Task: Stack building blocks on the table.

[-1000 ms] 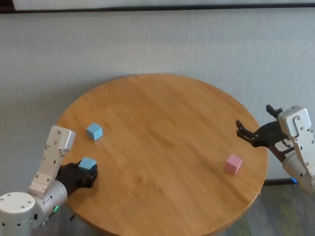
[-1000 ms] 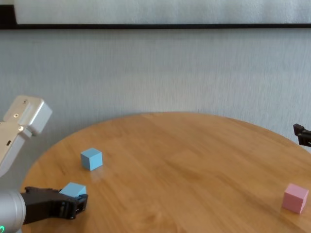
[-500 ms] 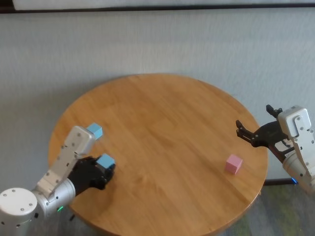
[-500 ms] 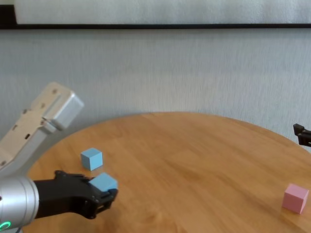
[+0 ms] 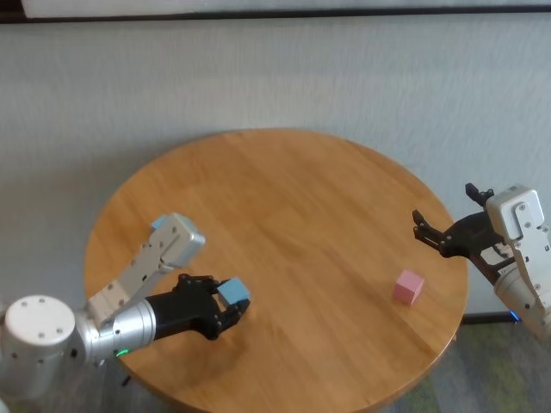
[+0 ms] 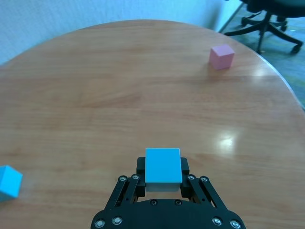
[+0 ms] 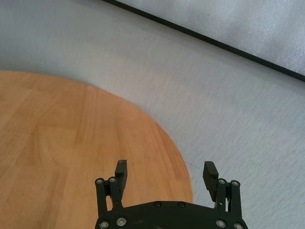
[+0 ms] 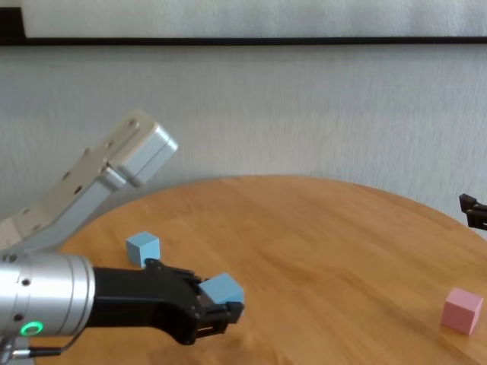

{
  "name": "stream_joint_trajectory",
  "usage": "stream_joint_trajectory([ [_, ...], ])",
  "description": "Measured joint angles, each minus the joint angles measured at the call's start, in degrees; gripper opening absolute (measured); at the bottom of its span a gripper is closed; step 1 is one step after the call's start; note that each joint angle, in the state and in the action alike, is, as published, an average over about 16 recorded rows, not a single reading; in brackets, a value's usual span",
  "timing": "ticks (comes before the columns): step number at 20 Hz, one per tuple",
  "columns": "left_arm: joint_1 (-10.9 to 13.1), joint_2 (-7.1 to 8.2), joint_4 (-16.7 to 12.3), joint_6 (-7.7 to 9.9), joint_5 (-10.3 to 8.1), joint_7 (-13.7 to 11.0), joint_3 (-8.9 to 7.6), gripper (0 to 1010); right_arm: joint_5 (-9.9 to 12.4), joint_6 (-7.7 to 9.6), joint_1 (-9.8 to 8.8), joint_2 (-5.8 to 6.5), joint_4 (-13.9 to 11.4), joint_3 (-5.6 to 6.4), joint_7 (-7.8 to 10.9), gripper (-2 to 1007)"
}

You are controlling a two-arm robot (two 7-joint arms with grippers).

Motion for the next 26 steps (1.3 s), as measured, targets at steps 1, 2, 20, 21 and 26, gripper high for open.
stream_joint_trajectory([
  [1,-0.79,-0.09,0.57,0.03,-0.19,-1.09,0.44,396,0.00,0.00,0.00,0.00,0.00,0.00,0.00,1005],
  [2,-1.58,-0.23,1.19,0.07,-0.41,-2.04,0.85,396,0.00,0.00,0.00,0.00,0.00,0.00,0.00,1005],
  [20,-12.81,-5.52,14.70,-1.21,-0.26,-7.64,7.32,396,0.00,0.00,0.00,0.00,0.00,0.00,0.00,1005],
  [21,-13.09,-5.73,15.20,-1.32,-0.30,-7.85,7.56,396,0.00,0.00,0.00,0.00,0.00,0.00,0.00,1005],
  [26,-14.33,-6.68,17.54,-1.90,-0.50,-8.68,8.61,395,0.00,0.00,0.00,0.00,0.00,0.00,0.00,1005],
])
